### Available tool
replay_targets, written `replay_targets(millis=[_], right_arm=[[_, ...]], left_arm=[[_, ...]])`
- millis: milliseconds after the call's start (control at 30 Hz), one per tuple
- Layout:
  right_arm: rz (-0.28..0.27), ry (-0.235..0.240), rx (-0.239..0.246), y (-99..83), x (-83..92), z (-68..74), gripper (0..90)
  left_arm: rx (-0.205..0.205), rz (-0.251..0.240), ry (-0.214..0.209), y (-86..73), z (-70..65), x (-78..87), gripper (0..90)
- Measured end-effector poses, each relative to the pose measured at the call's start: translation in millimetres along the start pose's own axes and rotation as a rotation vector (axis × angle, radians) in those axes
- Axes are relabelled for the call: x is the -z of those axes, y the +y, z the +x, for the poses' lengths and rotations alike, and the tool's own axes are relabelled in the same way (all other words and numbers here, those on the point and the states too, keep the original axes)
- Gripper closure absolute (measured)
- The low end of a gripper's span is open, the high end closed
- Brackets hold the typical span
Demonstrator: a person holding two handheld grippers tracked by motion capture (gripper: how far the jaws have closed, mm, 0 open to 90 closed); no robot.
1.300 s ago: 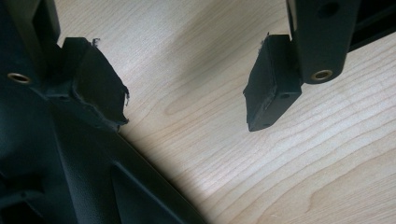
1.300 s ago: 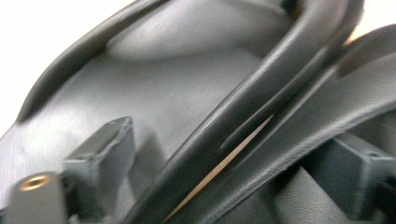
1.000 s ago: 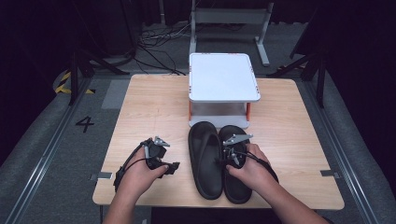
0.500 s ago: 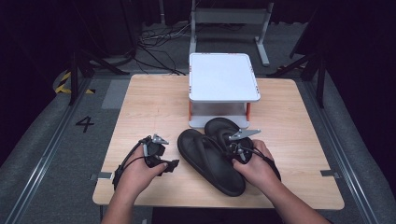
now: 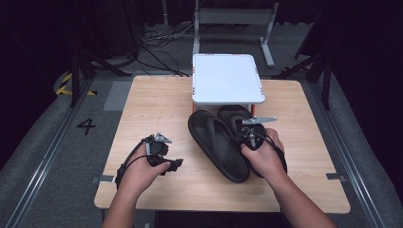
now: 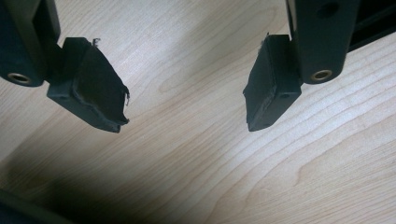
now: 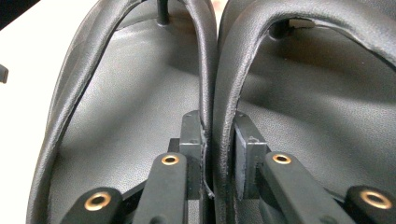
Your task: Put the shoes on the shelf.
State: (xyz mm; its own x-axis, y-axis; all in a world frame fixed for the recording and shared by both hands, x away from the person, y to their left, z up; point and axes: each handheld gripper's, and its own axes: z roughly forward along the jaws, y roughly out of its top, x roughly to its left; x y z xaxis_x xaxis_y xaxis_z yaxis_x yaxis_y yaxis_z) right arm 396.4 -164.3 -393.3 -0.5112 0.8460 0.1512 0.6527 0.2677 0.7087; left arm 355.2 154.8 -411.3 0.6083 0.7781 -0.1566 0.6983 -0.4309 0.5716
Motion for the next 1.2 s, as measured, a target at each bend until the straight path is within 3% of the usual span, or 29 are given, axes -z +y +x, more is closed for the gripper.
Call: replay_targets(millis=[533, 867, 1000, 1200], right_arm=[[-0.031, -0.087, -0.142, 26.2, -27.6, -26.2, 77.3], [-0.047, -0.13, -0.211, 36.3, -50.0, -19.4, 77.2], [-0.024, -0.161, -0.224, 36.7, -60.4, -21.0, 77.0], [-0.046, -0.161, -0.25, 34.2, -63.6, -24.0, 76.9]], left_arm=[[-0.008, -0.02, -0.013, 7.5, 2.7, 0.3, 30.0], [-0.02, -0.015, -0.02, 9.3, 1.4, -3.5, 30.0], [-0.016, -0.015, -0.023, 9.7, 0.2, -3.8, 30.0], [-0.019, -0.01, -0.025, 9.8, 0.2, -5.0, 30.0]])
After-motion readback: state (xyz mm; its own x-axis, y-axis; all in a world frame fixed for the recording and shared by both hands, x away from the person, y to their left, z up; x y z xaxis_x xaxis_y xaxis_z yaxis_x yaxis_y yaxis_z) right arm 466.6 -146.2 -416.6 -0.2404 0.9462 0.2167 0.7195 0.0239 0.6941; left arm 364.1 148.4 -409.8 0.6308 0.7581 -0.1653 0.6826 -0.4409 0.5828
